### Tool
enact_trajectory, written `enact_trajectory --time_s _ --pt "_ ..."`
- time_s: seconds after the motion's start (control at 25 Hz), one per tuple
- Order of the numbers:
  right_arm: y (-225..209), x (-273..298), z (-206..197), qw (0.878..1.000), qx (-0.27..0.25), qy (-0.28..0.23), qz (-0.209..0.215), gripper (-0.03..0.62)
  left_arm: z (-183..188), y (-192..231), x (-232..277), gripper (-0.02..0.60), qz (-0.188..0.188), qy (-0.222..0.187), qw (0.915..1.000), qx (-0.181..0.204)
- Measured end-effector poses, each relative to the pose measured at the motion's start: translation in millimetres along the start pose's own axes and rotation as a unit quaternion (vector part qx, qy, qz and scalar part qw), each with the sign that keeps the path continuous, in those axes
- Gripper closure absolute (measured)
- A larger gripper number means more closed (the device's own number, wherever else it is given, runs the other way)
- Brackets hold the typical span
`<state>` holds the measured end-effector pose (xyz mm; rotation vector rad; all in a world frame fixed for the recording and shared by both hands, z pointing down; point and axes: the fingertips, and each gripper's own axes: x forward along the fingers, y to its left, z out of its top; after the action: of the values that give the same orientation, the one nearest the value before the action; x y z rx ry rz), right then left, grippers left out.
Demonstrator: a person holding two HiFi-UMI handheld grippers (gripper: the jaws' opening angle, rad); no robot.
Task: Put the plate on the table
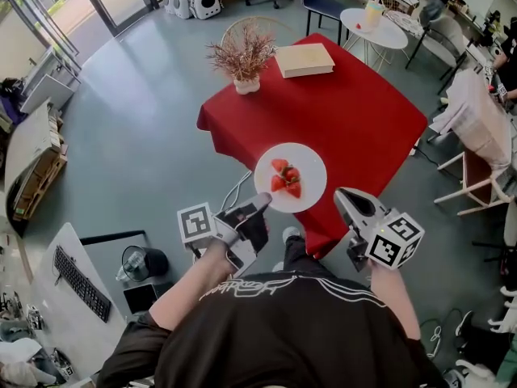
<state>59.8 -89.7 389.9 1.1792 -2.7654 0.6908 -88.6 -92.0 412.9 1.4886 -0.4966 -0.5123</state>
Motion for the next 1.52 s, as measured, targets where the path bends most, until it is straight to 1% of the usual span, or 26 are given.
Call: enact_trajectory --time_s 0.36,0.64,0.96,1.12,1.2,1.32,1.52 --pt "-34 30 15 1.0 0.005 0.008 0.025 0.586 26 -7 33 0.565 0.0 -0.017 0.9997 0.016" --pt "-69 55 20 0.999 0.016 0.023 0.038 0.586 52 8 63 0.565 0.013 -0.033 0.9994 0.004" --pt "-99 76 38 0.999 0.023 0.02 0.039 0.586 91 18 92 0.565 0.027 -0.047 0.9985 0.01" --pt "-110 80 39 0.999 0.03 0.021 0.036 0.586 112 19 104 0.565 0.028 -0.054 0.9979 0.021" --pt "-116 81 38 0.999 0.035 0.02 0.032 0.586 124 22 111 0.565 0.03 -0.057 0.9973 0.033" --pt "-127 83 36 0.999 0.042 0.021 0.026 0.586 145 28 124 0.565 0.025 -0.067 0.9962 0.05" --pt "-142 83 34 0.998 0.045 0.028 0.015 0.586 171 46 144 0.565 0.012 -0.074 0.996 0.048"
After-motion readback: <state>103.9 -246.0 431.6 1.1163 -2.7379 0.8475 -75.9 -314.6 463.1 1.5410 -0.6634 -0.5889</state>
